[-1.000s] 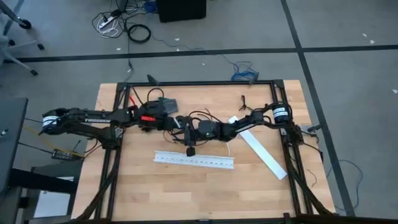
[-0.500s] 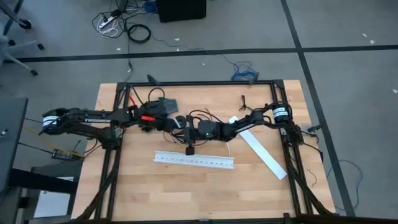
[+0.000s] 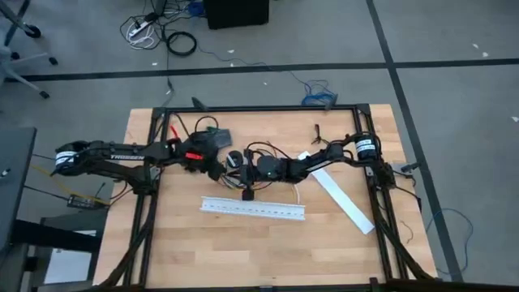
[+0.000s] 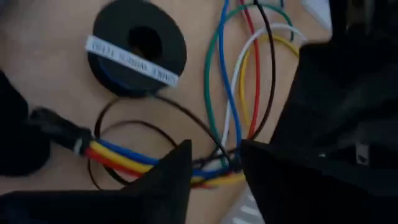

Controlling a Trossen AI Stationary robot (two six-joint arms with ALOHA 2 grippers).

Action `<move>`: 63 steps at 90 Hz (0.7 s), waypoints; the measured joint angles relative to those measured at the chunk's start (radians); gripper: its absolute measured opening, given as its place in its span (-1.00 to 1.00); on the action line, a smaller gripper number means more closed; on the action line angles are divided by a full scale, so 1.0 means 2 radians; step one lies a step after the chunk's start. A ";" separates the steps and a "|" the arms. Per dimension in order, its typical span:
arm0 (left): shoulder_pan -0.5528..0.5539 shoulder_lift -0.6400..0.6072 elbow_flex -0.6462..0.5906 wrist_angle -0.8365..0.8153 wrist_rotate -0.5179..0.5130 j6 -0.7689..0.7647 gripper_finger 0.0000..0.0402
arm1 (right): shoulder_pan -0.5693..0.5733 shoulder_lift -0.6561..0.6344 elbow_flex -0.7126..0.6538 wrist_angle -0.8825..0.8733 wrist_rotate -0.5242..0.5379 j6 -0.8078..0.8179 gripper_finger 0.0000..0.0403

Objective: Ziptie cables
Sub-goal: Wrap the cable wires with the black zip tie

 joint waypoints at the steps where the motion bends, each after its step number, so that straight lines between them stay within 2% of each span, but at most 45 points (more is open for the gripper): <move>1: 0.000 0.000 0.000 0.002 0.000 -0.002 -0.24 | 0.000 0.000 0.000 -0.001 0.000 0.000 -1.00; 12: 0.004 -0.001 0.000 0.017 0.014 0.011 -0.12 | 0.001 0.000 0.000 -0.018 0.005 0.001 -1.00; 26: 0.010 -0.012 0.007 0.012 0.036 0.102 -0.12 | 0.002 -0.013 0.000 -0.054 0.006 0.001 -1.00; 38: 0.010 -0.018 0.027 -0.019 0.057 0.215 -0.16 | 0.004 -0.035 0.000 -0.083 0.005 0.006 -1.00; 46: 0.008 -0.018 0.040 -0.069 0.072 0.309 -0.18 | 0.004 -0.044 0.000 -0.098 -0.002 0.013 -1.00; 56: 0.002 -0.017 0.044 -0.110 0.061 0.452 -0.19 | 0.004 -0.047 0.000 -0.104 -0.012 0.021 -1.00; 63: -0.002 -0.017 0.044 -0.132 0.040 0.511 -0.20 | 0.004 -0.047 0.000 -0.107 -0.013 0.025 -1.00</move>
